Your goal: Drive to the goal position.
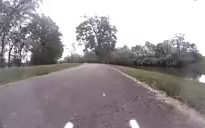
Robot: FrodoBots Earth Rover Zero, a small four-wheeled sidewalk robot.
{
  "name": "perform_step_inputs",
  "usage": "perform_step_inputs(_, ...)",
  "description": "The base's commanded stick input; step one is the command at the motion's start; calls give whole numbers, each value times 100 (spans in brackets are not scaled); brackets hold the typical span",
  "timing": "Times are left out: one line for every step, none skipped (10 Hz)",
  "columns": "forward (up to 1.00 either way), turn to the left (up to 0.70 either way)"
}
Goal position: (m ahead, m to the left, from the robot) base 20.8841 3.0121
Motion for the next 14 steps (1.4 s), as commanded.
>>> perform_step_inputs(70,35)
perform_step_inputs(70,24)
perform_step_inputs(70,11)
perform_step_inputs(70,0)
perform_step_inputs(70,0)
perform_step_inputs(70,0)
perform_step_inputs(70,0)
perform_step_inputs(70,0)
perform_step_inputs(70,0)
perform_step_inputs(70,0)
perform_step_inputs(70,0)
perform_step_inputs(70,34)
perform_step_inputs(70,31)
perform_step_inputs(70,18)
